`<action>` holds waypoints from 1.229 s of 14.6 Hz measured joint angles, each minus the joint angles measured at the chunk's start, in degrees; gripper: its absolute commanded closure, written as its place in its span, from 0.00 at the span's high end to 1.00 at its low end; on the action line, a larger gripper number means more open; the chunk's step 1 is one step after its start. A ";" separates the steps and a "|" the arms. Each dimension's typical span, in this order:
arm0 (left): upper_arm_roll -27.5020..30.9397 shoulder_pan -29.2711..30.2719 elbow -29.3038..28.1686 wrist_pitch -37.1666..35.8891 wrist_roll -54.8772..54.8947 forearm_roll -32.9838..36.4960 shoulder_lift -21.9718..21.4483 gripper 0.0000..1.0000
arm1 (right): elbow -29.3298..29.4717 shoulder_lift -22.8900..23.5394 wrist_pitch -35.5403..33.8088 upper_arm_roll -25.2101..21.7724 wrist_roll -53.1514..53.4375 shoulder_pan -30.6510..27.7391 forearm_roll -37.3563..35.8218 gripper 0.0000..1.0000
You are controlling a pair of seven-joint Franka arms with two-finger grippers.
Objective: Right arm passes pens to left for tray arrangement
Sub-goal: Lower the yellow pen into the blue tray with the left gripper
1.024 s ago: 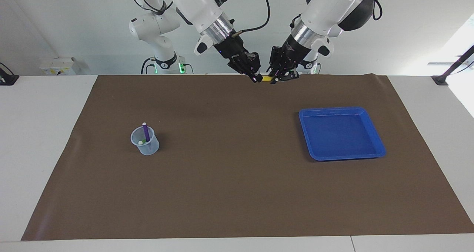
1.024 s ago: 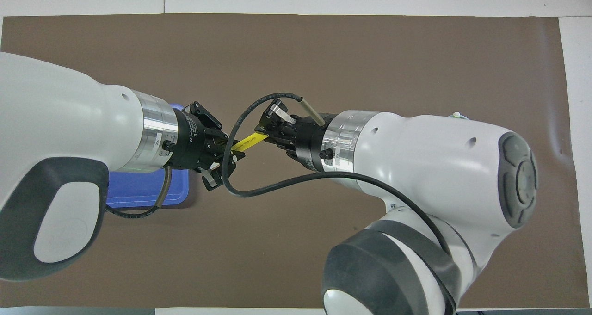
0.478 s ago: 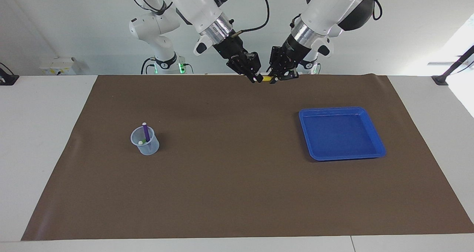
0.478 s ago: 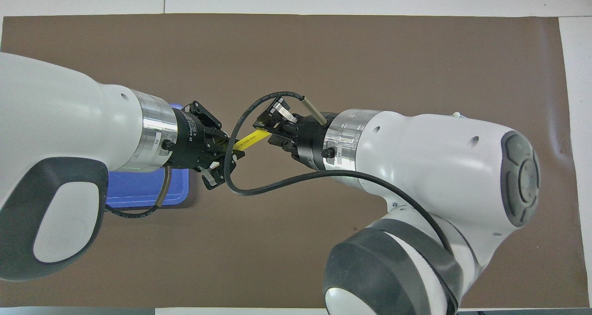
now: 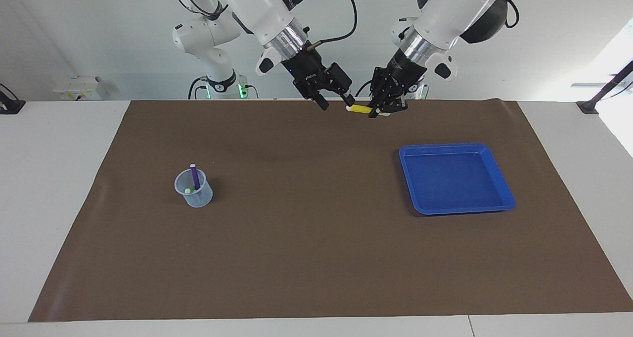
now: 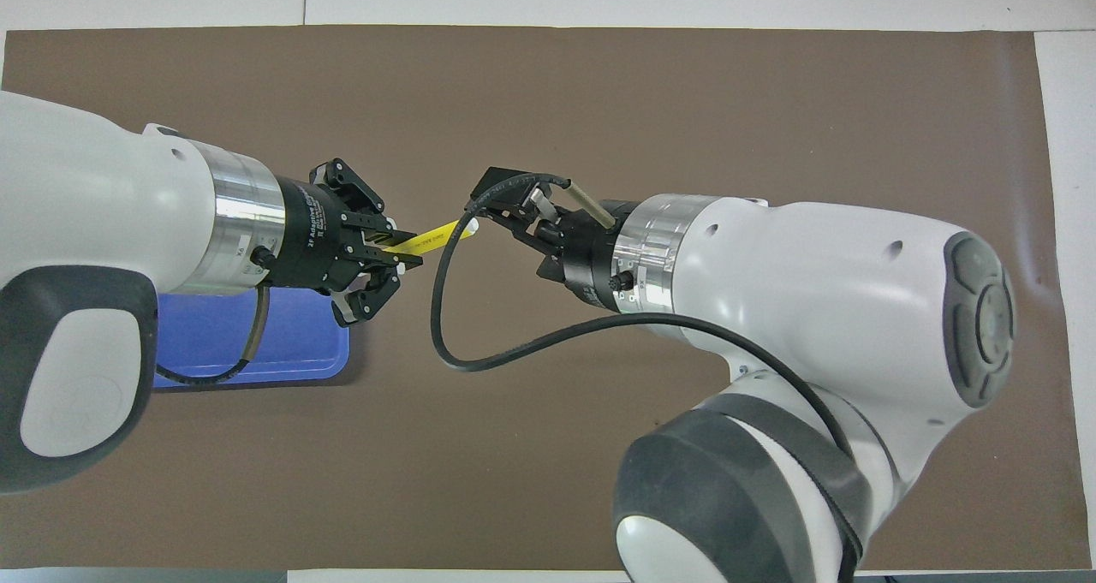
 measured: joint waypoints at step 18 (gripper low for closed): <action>0.43 20.62 -15.26 3.52 109.06 16.63 6.36 0.00 | -4.51 -3.39 -23.96 -0.75 -47.33 -18.20 -27.88 1.00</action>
